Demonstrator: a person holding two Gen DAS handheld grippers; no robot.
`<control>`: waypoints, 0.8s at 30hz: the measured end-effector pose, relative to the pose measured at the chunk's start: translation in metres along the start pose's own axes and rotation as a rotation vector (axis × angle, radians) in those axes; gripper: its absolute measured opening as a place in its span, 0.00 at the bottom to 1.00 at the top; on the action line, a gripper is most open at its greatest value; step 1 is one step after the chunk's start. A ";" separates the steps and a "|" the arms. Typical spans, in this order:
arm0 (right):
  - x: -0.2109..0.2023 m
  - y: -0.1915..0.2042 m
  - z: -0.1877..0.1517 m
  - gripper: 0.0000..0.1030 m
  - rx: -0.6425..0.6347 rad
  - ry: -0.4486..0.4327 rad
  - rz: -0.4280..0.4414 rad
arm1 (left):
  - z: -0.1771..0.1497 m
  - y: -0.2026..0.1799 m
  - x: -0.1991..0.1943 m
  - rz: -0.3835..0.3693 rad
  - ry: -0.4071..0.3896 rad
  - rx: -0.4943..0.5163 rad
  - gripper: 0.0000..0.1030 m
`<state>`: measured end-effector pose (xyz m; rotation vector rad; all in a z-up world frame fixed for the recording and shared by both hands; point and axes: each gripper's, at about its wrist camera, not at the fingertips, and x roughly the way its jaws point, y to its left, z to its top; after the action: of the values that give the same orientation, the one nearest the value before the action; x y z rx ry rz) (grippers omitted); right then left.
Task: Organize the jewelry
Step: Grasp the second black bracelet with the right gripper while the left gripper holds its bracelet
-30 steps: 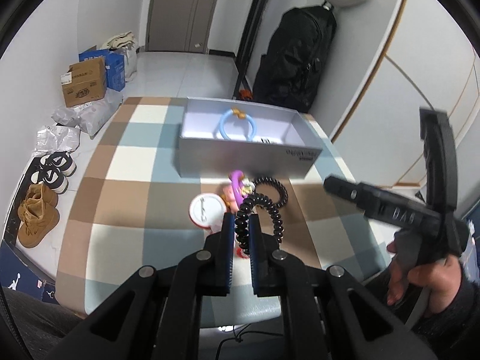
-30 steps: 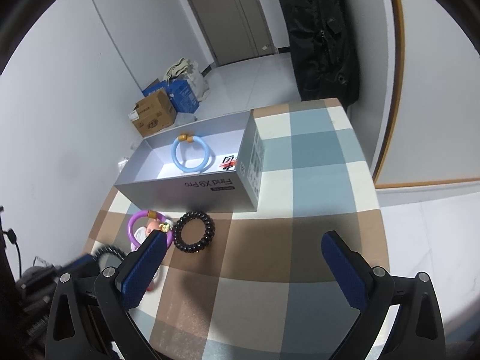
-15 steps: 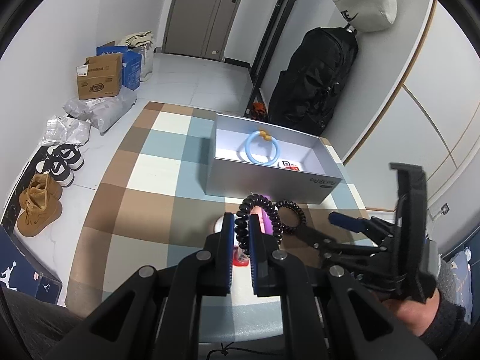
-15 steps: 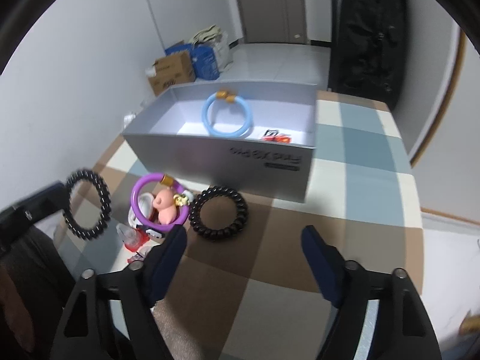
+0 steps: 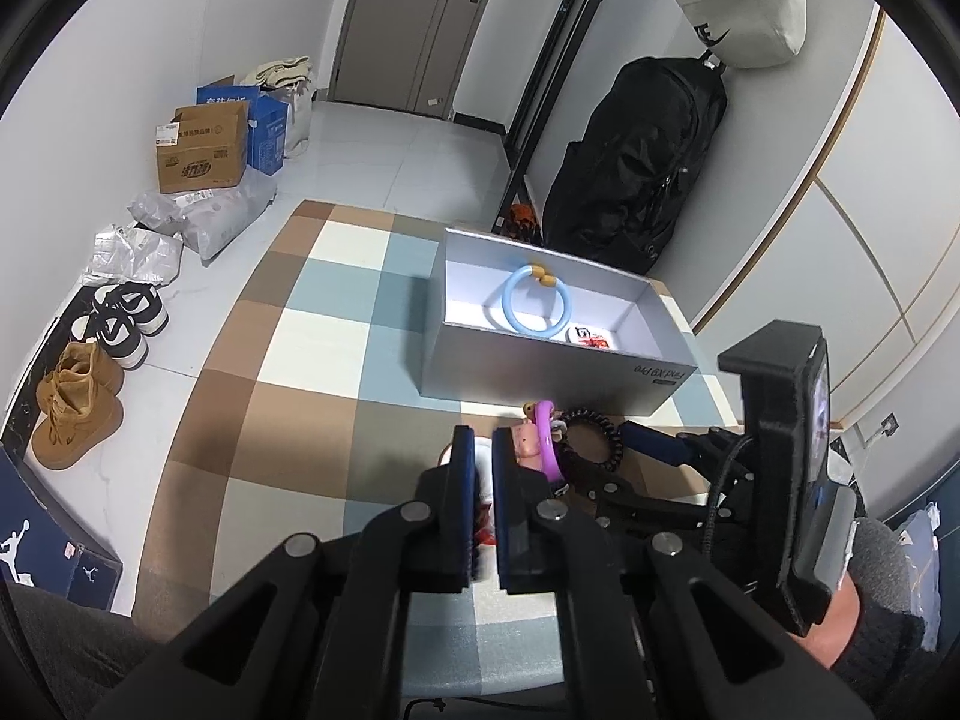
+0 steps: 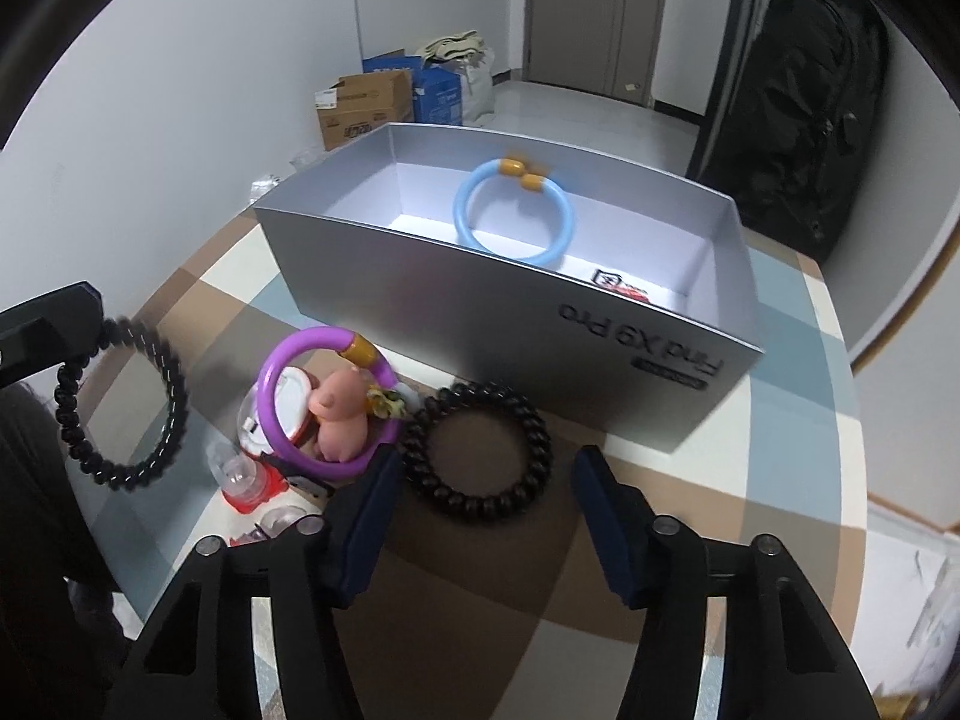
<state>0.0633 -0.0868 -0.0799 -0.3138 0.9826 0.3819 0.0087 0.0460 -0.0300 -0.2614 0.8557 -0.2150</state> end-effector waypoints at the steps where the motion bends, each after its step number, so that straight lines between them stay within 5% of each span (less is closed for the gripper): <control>1: 0.000 0.001 0.000 0.48 -0.003 -0.001 0.005 | 0.000 0.001 0.001 -0.001 0.005 -0.004 0.01; 14: -0.011 -0.027 -0.004 0.43 0.138 0.014 0.079 | 0.010 0.014 -0.001 -0.016 0.056 -0.011 0.04; 17: -0.014 -0.036 -0.004 0.44 0.181 0.009 0.101 | 0.012 0.019 -0.003 0.038 0.090 -0.001 0.20; 21: -0.018 -0.043 -0.004 0.44 0.217 -0.003 0.121 | 0.004 0.022 -0.003 0.097 0.109 0.031 0.66; 24: -0.020 -0.045 -0.003 0.44 0.232 -0.009 0.132 | -0.002 0.019 0.008 0.126 0.152 0.064 0.67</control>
<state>0.0709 -0.1320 -0.0605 -0.0376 1.0304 0.3844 0.0135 0.0617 -0.0434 -0.1316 1.0102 -0.1457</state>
